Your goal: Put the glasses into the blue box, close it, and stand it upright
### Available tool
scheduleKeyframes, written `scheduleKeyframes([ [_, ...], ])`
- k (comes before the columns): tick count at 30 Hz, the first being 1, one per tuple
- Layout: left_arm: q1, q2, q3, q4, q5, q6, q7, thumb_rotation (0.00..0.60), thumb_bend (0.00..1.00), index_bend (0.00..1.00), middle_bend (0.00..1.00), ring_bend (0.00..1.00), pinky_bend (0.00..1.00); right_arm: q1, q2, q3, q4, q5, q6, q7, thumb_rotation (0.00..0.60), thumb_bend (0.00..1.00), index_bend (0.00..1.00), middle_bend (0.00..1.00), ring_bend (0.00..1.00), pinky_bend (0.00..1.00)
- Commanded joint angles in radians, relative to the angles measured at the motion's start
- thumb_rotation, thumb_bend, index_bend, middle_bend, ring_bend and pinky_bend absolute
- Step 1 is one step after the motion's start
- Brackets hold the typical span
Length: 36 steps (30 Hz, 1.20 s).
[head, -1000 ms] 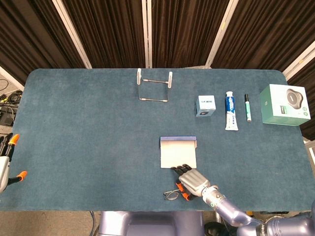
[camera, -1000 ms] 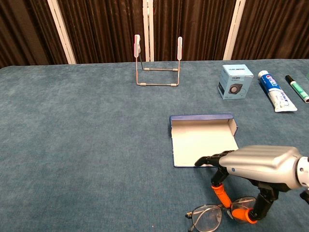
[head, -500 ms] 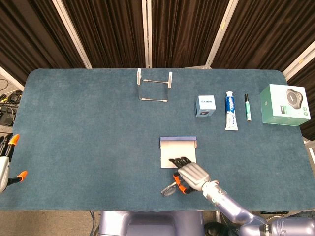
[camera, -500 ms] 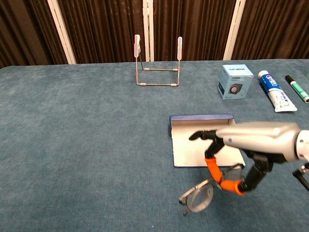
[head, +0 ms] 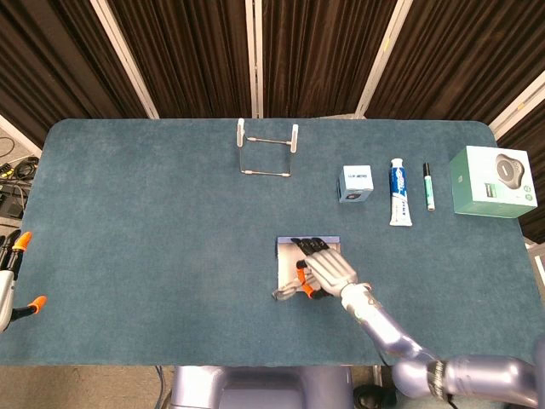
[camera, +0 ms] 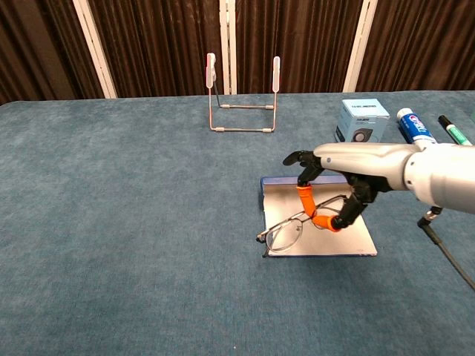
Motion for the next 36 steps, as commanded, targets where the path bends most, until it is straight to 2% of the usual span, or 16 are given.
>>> scheduleKeyframes([
  [1, 0.000, 0.002, -0.001, -0.001, -0.001, -0.002, -0.006, 0.600, 0.00, 0.00, 0.00, 0.00, 0.00, 0.025, -0.041, 0.022, 0.051, 0.041, 0.005, -0.024, 0.600, 0.39, 0.64, 0.00, 0.00, 0.00],
  [6, -0.002, 0.007, -0.003, 0.002, -0.007, -0.006, -0.020, 0.600, 0.00, 0.00, 0.00, 0.00, 0.00, 0.046, -0.088, 0.045, 0.150, 0.086, -0.005, -0.020, 0.600, 0.39, 0.64, 0.00, 0.00, 0.00],
  [15, -0.011, 0.005, -0.009, 0.015, -0.029, -0.026, -0.024, 0.600, 0.00, 0.00, 0.00, 0.00, 0.00, 0.059, -0.136, 0.060, 0.243, 0.109, -0.003, -0.017, 0.600, 0.40, 0.64, 0.00, 0.00, 0.00],
  [17, -0.012, 0.003, -0.010, 0.016, -0.032, -0.028, -0.023, 0.600, 0.00, 0.00, 0.00, 0.00, 0.00, 0.059, -0.147, 0.059, 0.260, 0.114, 0.001, -0.019, 0.600, 0.40, 0.58, 0.00, 0.00, 0.00],
  [20, -0.015, 0.003, -0.009, 0.017, -0.033, -0.033, -0.022, 0.600, 0.00, 0.00, 0.00, 0.00, 0.00, 0.056, -0.149, 0.053, 0.267, 0.108, 0.007, -0.026, 0.600, 0.38, 0.41, 0.00, 0.00, 0.00],
  [23, -0.018, 0.004, -0.004, 0.016, -0.024, -0.037, -0.022, 0.600, 0.00, 0.00, 0.00, 0.00, 0.00, 0.049, -0.141, 0.049, 0.264, 0.081, 0.026, -0.028, 0.600, 0.32, 0.26, 0.00, 0.00, 0.00],
  [25, -0.018, 0.004, -0.001, 0.016, -0.015, -0.036, -0.027, 0.600, 0.00, 0.00, 0.00, 0.00, 0.00, 0.039, -0.131, 0.049, 0.251, 0.060, 0.036, -0.015, 0.600, 0.27, 0.21, 0.00, 0.00, 0.00],
  [36, -0.017, 0.008, 0.010, 0.007, 0.012, -0.032, -0.032, 0.600, 0.00, 0.00, 0.00, 0.00, 0.00, 0.016, -0.076, 0.042, 0.149, -0.043, 0.072, -0.002, 0.600, 0.01, 0.15, 0.00, 0.00, 0.00],
])
